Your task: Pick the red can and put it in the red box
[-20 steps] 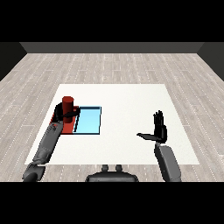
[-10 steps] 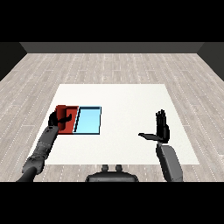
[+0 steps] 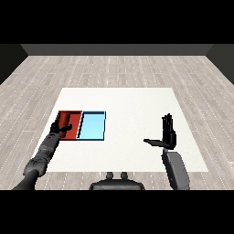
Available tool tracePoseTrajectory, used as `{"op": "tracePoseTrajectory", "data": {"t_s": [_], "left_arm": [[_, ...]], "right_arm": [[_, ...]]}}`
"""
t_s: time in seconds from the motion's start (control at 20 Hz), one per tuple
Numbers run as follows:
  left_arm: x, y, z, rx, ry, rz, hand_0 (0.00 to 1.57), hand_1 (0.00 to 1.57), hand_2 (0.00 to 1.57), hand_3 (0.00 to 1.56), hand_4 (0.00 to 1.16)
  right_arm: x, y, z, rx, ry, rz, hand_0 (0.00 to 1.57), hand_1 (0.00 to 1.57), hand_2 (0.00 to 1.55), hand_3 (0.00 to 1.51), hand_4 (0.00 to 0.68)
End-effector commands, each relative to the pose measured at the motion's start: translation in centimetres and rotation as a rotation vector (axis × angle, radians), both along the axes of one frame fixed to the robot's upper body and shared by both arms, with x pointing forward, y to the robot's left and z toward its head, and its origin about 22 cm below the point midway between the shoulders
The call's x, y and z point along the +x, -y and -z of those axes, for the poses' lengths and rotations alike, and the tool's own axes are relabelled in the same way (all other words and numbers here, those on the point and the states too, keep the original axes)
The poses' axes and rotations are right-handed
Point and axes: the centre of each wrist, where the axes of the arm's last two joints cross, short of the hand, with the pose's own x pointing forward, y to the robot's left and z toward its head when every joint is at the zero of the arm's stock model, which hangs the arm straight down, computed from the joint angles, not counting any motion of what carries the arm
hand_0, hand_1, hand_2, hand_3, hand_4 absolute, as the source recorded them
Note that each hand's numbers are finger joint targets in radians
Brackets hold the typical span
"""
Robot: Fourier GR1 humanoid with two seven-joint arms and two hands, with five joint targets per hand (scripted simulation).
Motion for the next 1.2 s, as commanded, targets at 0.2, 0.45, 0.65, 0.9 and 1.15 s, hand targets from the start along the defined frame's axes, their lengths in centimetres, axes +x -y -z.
{"op": "tracePoseTrajectory", "data": {"t_s": [0.2,0.45,0.65,0.9,1.15], "left_arm": [[-0.1,-1.2,-0.5,0.099,-0.248,0.090,0.00,0.00,0.00,0.00,0.00],[1.1,-1.2,-2.1,0.033,-0.241,0.012,0.00,0.00,0.00,0.00,0.00],[0.7,0.8,-0.2,-0.007,-0.015,-0.033,0.00,0.00,0.00,0.00,0.00],[2.8,2.5,-2.5,-0.191,0.507,0.008,0.00,0.00,0.00,0.00,0.00],[5.0,4.7,-6.3,-0.296,0.868,0.286,0.00,0.00,0.00,0.00,0.00]], "right_arm": [[-0.8,-0.6,1.0,0.008,0.036,-0.027,0.00,0.00,0.00,0.00,0.000],[-0.6,-0.2,-1.2,0.003,0.061,-0.045,0.00,0.00,0.00,0.00,0.000],[-0.5,-0.7,0.4,0.027,0.052,-0.073,0.00,0.00,0.00,0.00,0.000],[-1.2,-0.6,0.1,0.016,0.060,-0.064,0.00,0.00,0.00,0.00,0.000],[-1.7,-0.1,-0.5,0.005,0.060,-0.092,0.00,0.00,0.00,0.00,0.000]]}}
